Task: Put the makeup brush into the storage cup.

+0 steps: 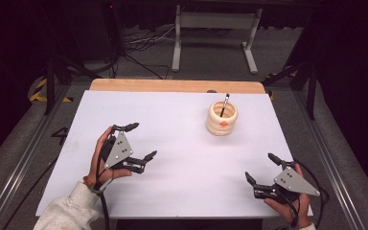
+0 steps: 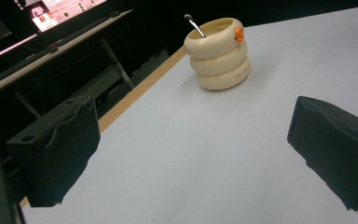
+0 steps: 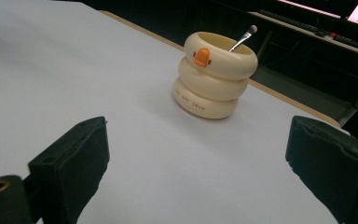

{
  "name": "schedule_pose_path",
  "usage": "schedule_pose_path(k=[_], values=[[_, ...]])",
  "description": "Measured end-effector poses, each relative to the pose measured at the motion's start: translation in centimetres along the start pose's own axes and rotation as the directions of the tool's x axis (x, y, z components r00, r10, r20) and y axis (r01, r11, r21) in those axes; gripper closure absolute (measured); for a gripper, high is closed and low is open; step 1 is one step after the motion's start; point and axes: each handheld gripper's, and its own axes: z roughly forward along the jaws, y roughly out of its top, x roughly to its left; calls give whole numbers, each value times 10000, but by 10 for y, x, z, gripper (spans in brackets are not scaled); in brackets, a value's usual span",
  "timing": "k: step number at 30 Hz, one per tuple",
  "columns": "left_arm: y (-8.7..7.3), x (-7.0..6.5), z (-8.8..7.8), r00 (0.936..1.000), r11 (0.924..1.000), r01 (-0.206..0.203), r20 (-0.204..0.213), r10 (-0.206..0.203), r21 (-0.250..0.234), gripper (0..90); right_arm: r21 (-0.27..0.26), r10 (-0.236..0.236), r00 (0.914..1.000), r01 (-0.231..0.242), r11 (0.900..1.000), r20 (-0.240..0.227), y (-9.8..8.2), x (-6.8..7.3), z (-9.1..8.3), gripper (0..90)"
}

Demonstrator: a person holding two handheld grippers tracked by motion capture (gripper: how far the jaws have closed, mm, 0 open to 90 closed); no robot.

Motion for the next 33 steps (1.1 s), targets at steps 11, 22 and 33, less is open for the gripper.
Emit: schedule_pose_path(k=[11, 22, 33], values=[[-12, 4, -17, 9997, 9996, -4, -232, 10, 267, 32, -18, -41, 10000, 41, 10000, -17, 1, 1, 1, 64], [-25, 6, -30, 9989, 9984, 156, -444, -132, 552, 32, 28, -74, 10000, 74, 10000, -40, 1, 3, 1, 63], [-39, 5, -44, 9978, 9953, 356, -598, -303, 900, 35, 24, -58, 10000, 58, 10000, 1, 1, 3, 1, 64]])
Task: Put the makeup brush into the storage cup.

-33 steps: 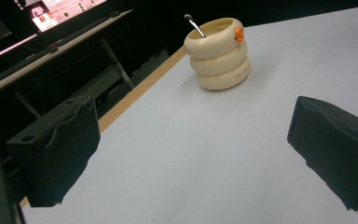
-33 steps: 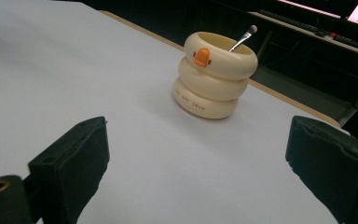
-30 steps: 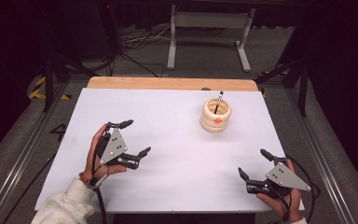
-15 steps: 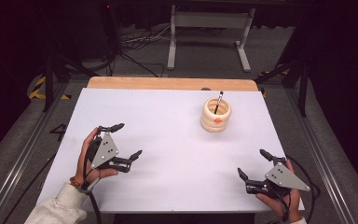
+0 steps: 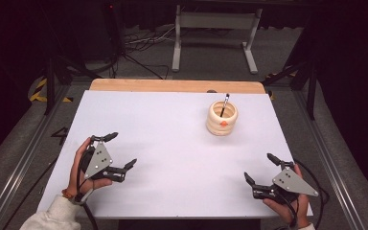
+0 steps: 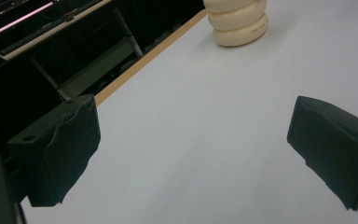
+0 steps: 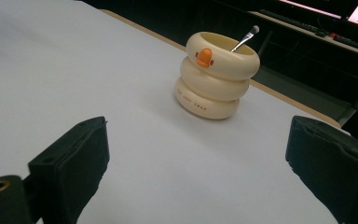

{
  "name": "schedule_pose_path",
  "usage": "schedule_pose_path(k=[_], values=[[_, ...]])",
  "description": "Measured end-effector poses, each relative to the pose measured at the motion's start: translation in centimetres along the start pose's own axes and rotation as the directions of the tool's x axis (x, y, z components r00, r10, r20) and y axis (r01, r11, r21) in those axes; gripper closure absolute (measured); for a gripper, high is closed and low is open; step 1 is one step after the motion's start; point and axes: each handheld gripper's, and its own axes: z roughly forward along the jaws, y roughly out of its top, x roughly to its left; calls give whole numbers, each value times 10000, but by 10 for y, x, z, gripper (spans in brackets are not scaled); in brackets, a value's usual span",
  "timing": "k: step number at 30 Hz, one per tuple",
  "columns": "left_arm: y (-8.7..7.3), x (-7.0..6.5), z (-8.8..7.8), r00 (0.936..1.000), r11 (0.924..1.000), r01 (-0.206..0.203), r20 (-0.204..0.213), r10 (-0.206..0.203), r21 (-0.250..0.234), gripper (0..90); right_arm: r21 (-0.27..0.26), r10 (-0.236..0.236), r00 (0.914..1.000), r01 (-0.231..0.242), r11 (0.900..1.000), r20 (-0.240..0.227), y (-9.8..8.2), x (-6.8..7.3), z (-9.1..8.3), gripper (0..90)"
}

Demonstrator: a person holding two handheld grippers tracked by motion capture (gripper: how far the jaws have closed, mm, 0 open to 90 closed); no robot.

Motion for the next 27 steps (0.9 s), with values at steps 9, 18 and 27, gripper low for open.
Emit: schedule_pose_path(k=[9, 18, 27], values=[[-20, 0, -10, 9995, 9990, 244, -209, -237, 365, 39, 59, 6, 10000, -6, 10000, -13, -1, 0, 1, 64], [-38, 3, -21, 9966, 9951, 768, -348, -747, 630, 42, 2, 116, 9999, -116, 9999, -46, -1, -1, -1, 64], [-55, 3, -38, 9880, 9860, 1510, -442, -1481, 707, 43, 65, 182, 9998, -182, 9998, -55, -3, -2, 1, 63]])
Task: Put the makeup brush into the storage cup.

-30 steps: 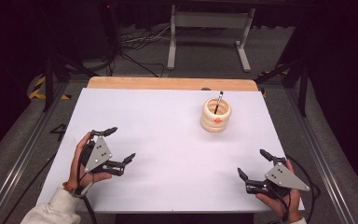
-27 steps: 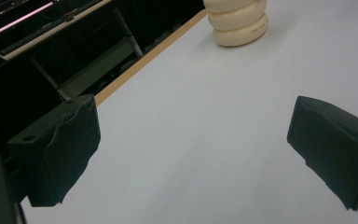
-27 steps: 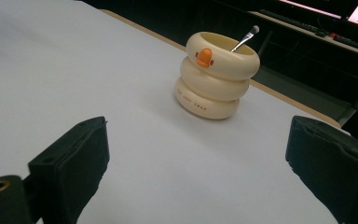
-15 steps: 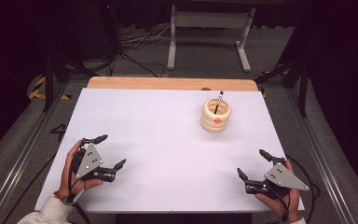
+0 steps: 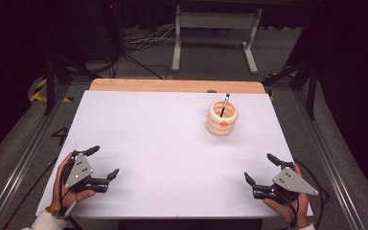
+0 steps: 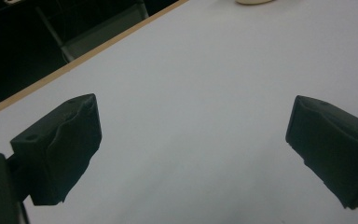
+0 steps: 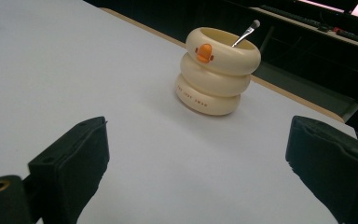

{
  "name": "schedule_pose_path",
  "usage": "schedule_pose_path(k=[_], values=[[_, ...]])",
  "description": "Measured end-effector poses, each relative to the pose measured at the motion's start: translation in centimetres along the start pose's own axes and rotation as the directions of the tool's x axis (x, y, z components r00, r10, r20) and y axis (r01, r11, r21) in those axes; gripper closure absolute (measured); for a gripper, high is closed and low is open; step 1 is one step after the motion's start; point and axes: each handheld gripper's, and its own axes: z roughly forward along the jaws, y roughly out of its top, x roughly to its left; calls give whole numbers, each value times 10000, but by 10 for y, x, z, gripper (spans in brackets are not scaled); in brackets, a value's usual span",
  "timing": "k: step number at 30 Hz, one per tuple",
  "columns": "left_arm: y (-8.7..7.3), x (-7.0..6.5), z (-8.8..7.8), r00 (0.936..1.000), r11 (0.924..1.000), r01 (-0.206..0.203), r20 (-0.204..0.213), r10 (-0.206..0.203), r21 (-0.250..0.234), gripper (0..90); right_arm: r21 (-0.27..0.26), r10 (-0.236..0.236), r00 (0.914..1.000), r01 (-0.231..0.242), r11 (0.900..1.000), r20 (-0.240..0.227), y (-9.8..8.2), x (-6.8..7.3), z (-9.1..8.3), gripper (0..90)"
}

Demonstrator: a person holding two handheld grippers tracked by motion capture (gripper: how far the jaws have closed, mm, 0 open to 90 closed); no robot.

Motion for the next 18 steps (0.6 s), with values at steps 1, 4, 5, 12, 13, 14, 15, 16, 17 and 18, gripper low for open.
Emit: schedule_pose_path(k=[1, 4, 5, 12, 13, 14, 15, 16, 17, 18], values=[[-3, 1, -4, 9999, 9999, 108, -4, -108, -6, 43, 17, 30, 10000, -30, 10000, -7, 0, 0, 0, 63], [-10, 3, -10, 9984, 9983, 570, 35, -570, -84, 44, 17, -51, 10000, 51, 10000, -29, 1, 0, 1, 63], [-13, 4, -13, 9972, 9972, 743, 62, -742, -58, 45, 15, -49, 10000, 49, 10000, -38, 1, 0, 1, 63], [-17, 2, -20, 9957, 9957, 897, -203, -901, -215, 54, -1, -126, 9999, 126, 9999, -41, 1, 0, 1, 63], [-17, 2, -19, 9960, 9960, 868, -194, -872, -218, 53, -21, -123, 9999, 123, 9999, -12, 2, 0, 0, 63], [-16, 2, -19, 9961, 9958, 871, -141, -875, -277, 53, -37, -104, 9999, 104, 9999, -2, 2, 0, 0, 63], [-16, 1, -19, 9963, 9960, 852, -39, -853, -281, 52, -50, -93, 10000, 93, 9999, 19, 2, 0, -1, 63], [-16, 1, -19, 9967, 9964, 814, -12, -815, -253, 51, -57, -102, 9999, 102, 9999, 29, 3, 0, -1, 63], [-15, -1, -19, 9973, 9970, 729, -34, -730, -265, 51, -36, -134, 9999, 134, 9999, 37, 3, 0, -1, 63], [-15, -1, -19, 9973, 9970, 729, -34, -730, -265, 51, -36, -134, 9999, 134, 9999, 37, 3, 0, -1, 63]])
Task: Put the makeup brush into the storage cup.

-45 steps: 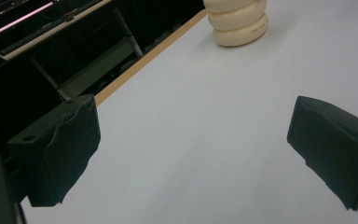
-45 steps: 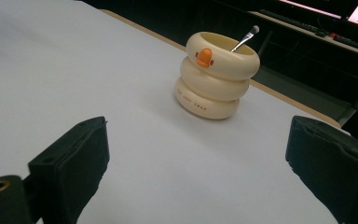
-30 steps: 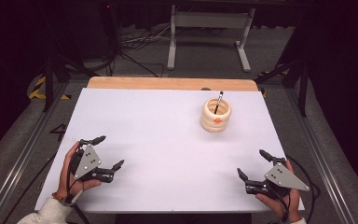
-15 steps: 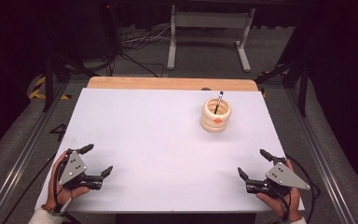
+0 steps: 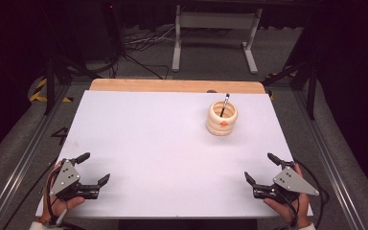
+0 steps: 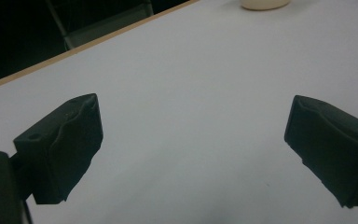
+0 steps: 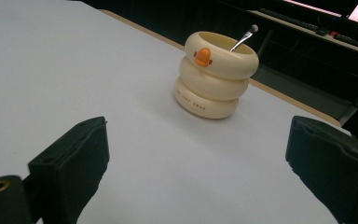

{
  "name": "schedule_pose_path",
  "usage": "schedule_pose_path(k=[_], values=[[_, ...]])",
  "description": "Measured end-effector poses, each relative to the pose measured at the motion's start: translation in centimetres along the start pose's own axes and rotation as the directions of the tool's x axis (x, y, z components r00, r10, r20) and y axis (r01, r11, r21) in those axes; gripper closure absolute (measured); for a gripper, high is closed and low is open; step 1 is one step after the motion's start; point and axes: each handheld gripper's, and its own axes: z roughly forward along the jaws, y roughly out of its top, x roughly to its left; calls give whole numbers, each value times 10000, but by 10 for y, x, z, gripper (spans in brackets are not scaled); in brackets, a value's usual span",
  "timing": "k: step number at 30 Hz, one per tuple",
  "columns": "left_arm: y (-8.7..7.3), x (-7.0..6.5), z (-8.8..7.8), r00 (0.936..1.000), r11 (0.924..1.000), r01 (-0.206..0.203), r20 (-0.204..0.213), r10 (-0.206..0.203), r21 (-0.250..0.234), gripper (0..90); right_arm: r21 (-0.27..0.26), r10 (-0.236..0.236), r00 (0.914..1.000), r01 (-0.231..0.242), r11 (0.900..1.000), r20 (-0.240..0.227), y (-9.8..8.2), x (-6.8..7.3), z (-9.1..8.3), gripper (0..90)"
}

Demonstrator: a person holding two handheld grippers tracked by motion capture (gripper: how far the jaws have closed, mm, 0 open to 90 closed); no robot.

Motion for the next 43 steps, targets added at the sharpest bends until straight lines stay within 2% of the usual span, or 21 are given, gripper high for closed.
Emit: schedule_pose_path(k=[3, 9, 17, 43], values=[[1, -1, -1, 9999, 9999, -117, -48, 117, -5, 51, 1, -38, 10000, 38, 10000, -38, 1, 2, 1, 63], [1, -1, -3, 10000, 9999, 14, -46, -14, -118, 52, 24, -116, 9998, 117, 9999, -164, 2, 3, 3, 65], [2, -2, -2, 9998, 9999, -159, -131, 158, -67, 52, -9, -112, 9998, 112, 9999, -179, 1, 3, 3, 65], [5, -1, -3, 9997, 9997, -46, -259, 40, -247, 54, -69, -16, 9999, 15, 10000, -148, 1, 1, 2, 65]])
